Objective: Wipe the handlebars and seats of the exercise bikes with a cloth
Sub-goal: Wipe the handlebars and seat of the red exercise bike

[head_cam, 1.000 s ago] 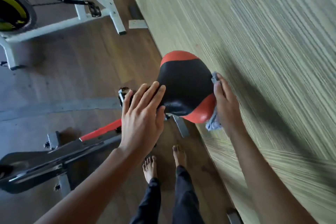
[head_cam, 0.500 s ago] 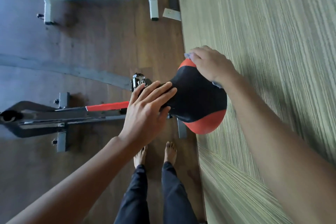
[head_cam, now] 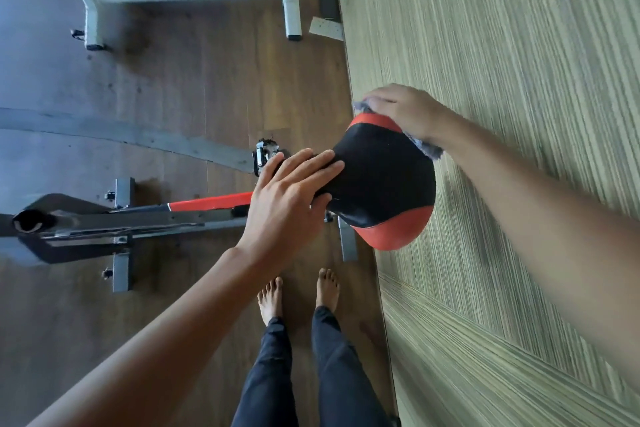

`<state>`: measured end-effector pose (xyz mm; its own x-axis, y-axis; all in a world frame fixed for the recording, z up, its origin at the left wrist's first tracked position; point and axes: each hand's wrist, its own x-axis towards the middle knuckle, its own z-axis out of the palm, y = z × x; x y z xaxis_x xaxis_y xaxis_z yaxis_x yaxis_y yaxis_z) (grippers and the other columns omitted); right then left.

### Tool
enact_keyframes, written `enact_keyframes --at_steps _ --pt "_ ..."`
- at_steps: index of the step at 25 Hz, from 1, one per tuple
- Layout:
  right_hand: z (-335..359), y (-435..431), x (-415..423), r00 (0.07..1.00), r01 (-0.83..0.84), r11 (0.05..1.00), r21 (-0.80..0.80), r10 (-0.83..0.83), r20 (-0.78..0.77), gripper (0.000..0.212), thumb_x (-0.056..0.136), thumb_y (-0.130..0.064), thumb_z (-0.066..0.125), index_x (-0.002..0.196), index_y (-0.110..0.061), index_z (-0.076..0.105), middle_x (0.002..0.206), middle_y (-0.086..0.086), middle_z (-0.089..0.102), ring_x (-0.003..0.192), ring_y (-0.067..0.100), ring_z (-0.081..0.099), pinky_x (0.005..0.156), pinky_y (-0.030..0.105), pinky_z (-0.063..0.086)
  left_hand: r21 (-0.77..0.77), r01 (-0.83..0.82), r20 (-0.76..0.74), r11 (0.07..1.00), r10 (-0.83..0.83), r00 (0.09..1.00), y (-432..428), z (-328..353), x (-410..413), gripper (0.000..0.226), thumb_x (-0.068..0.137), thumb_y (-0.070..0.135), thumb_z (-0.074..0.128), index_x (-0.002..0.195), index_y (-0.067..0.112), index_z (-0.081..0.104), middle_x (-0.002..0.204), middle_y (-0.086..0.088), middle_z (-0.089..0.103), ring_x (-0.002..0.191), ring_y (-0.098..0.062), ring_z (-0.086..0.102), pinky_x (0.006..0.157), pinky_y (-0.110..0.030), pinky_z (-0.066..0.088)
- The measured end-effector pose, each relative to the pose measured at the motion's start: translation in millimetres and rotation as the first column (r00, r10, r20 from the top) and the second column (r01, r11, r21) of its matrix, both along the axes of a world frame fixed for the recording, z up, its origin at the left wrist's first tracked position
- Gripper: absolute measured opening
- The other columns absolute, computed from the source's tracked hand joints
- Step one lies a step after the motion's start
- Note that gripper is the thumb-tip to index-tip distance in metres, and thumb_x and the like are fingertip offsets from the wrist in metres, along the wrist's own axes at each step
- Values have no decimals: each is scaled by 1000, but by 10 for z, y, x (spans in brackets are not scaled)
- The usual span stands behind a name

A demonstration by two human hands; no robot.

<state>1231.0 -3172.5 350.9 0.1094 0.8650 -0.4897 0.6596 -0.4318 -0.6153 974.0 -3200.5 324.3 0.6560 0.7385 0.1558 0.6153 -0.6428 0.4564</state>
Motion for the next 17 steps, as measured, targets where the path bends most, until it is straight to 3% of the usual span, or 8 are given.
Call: enact_keyframes --at_steps 2,5,6,8,10,11,14,17 --pt "-55 -255 60 975 207 978 34 -203 -93 35 104 -35 39 131 -33 62 133 -16 56 128 5 47 113 27 30 -4 1 3 1000 -1 1000 2 15 5 46 83 18 68 128 24 66 138 6 60 129 -19 54 108 -49 39" --pt "-168 -766 -87 852 515 849 118 -493 -176 37 108 -32 36 139 -27 55 133 -21 53 126 -6 45 101 0 26 -14 12 17 1000 -11 1000 -12 13 -4 47 83 15 70 129 23 66 138 4 60 130 -20 54 108 -50 39" --pt "-202 -931 -195 793 603 783 156 -566 -224 37 108 -30 37 140 -25 55 135 -21 53 126 -7 45 104 1 27 -11 23 18 1000 -22 1000 -19 2 -13 47 83 14 70 129 23 66 138 4 60 130 -20 53 109 -49 39" --pt "-304 -1193 -423 723 691 668 277 -638 -265 39 108 -27 35 140 -17 54 137 -13 55 129 -3 47 116 22 31 4 43 16 999 -43 999 -22 -18 -43 46 84 14 70 130 23 65 139 4 59 130 -20 53 109 -49 38" --pt "-391 -1362 -667 743 651 652 389 -651 -153 45 107 -28 30 142 -7 48 142 3 51 136 14 43 120 40 29 6 53 21 999 -53 998 1 -30 -54 46 84 16 69 130 23 65 139 4 59 130 -20 53 110 -49 37" --pt "-429 -1442 -807 757 615 666 422 -648 -82 49 107 -28 28 148 -4 40 153 11 41 145 23 33 123 43 21 4 59 22 998 -59 998 6 -30 -51 46 84 16 69 130 23 65 139 4 59 131 -20 53 110 -48 37" --pt "-391 -1682 -1209 810 514 738 437 -586 38 53 110 -23 24 159 -9 11 168 7 0 154 25 -9 125 28 -2 -10 69 25 998 -69 997 -3 -19 -56 46 85 18 68 131 22 64 140 4 58 131 -20 52 110 -49 37" --pt "-414 -1736 -1118 891 327 805 495 -438 123 52 110 -18 29 158 -7 15 168 6 4 154 27 -8 125 27 2 -23 66 31 998 -65 997 -19 -12 -62 45 87 19 67 132 22 63 141 3 57 133 -20 51 112 -48 35"
